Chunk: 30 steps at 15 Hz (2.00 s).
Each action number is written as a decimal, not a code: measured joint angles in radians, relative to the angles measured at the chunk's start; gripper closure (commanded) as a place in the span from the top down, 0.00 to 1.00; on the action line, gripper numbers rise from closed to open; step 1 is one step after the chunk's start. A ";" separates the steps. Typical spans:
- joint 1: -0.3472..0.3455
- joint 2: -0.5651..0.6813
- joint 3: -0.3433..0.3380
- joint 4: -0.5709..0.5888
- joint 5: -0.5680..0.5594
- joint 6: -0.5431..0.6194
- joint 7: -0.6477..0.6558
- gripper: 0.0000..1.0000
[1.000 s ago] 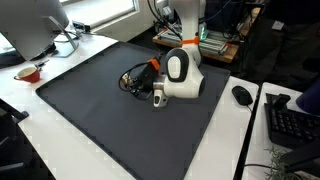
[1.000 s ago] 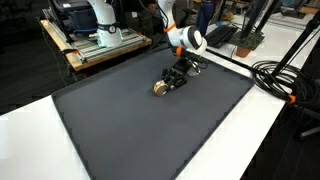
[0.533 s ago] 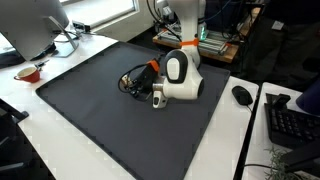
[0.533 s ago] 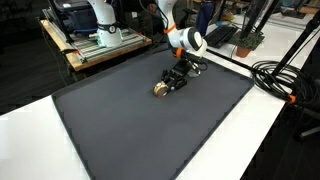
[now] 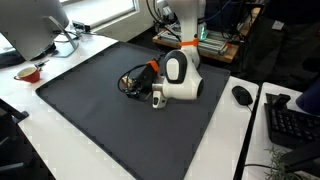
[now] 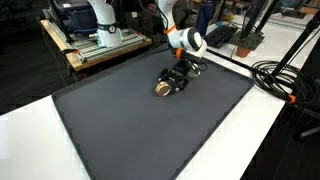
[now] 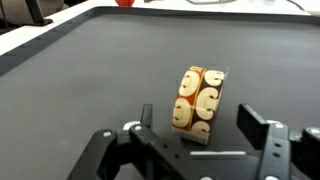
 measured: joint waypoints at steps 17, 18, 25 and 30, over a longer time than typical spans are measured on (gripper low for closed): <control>-0.061 -0.479 0.112 -0.340 0.283 0.274 0.124 1.00; -0.070 -0.537 0.112 -0.368 0.335 0.287 0.125 1.00; -0.091 -0.950 0.079 -0.574 0.706 0.316 0.134 1.00; -0.059 -1.216 0.046 -0.752 0.897 0.315 0.192 1.00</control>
